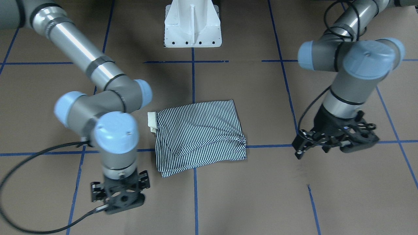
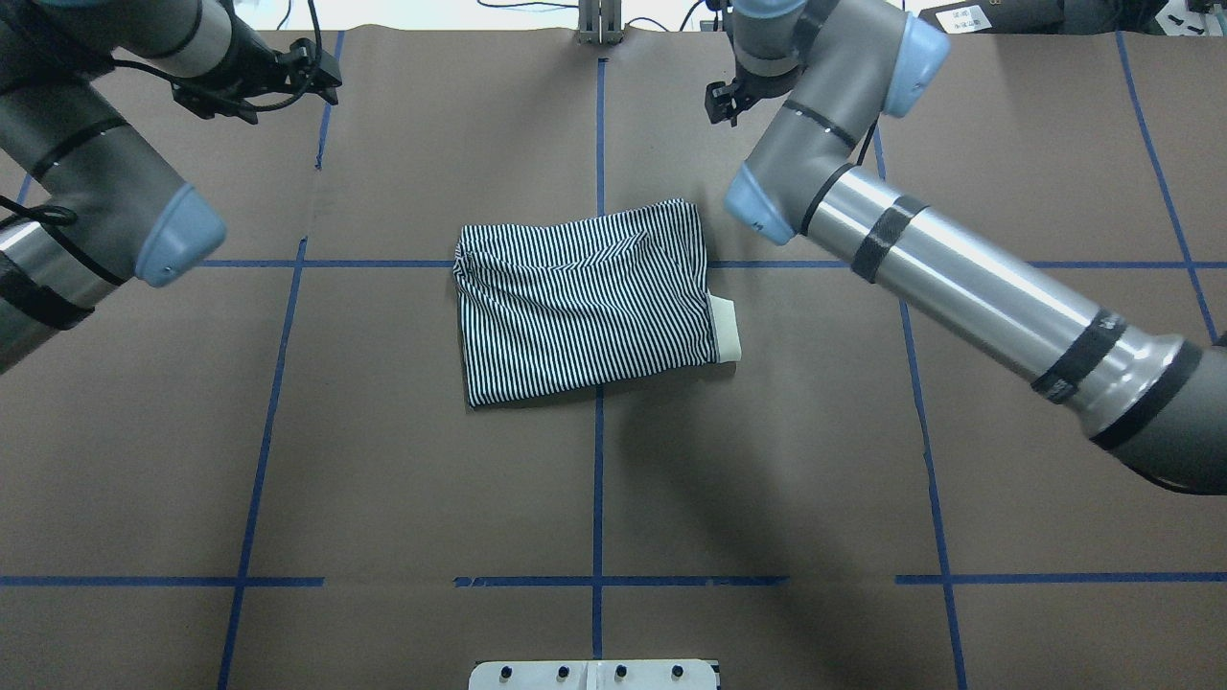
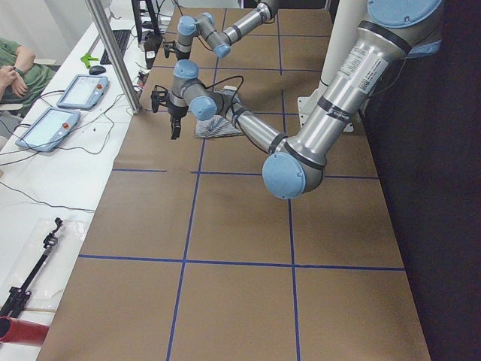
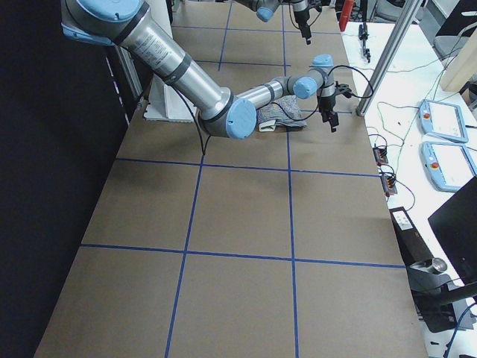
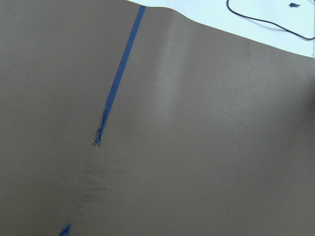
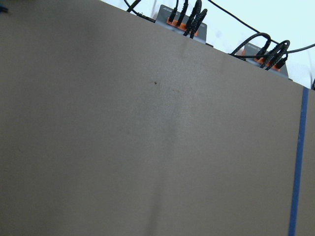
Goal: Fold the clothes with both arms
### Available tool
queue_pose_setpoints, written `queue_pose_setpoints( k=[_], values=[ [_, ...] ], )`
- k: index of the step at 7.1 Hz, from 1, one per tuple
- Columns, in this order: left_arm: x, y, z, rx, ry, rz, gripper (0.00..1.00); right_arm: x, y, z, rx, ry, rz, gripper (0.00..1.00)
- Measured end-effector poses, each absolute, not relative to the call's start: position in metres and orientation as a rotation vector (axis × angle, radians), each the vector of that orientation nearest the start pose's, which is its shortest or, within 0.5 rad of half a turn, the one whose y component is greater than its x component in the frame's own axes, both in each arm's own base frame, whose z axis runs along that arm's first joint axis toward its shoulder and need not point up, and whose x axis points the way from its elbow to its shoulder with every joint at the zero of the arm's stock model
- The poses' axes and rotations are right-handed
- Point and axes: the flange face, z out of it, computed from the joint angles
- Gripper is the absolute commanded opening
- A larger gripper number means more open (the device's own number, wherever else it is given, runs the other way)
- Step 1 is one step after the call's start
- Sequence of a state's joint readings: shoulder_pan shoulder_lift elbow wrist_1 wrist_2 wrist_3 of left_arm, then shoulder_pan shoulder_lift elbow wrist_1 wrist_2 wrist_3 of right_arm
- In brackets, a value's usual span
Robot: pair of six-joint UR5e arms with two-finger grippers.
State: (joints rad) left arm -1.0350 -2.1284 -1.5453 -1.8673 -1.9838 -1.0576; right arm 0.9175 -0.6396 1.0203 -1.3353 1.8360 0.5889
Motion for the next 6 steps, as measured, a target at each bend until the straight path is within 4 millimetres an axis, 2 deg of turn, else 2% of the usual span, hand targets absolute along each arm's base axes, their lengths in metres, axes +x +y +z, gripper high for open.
queue_pose_setpoints(
  k=[1, 2, 3, 5, 6],
  values=[
    [0.227, -0.656, 0.336, 0.326, 0.831, -0.243, 1.00, -0.347, -0.736, 0.328, 0.293, -0.656, -0.138, 1.00],
    [0.166, -0.655, 0.371, 0.357, 0.802, -0.156, 1.00, -0.263, -0.725, 0.370, 0.258, -0.704, -0.149, 1.00],
    [0.104, -0.640, 0.409, 0.389, 0.770, -0.069, 1.00, -0.189, -0.704, 0.404, 0.230, -0.714, -0.172, 1.00],
    [-0.003, -0.597, 0.492, 0.436, 0.666, 0.095, 1.00, -0.066, -0.632, 0.467, 0.160, -0.682, -0.252, 1.00],
    [-0.044, -0.575, 0.533, 0.442, 0.613, 0.178, 1.00, -0.016, -0.595, 0.501, 0.127, -0.679, -0.272, 1.00]
  ],
)
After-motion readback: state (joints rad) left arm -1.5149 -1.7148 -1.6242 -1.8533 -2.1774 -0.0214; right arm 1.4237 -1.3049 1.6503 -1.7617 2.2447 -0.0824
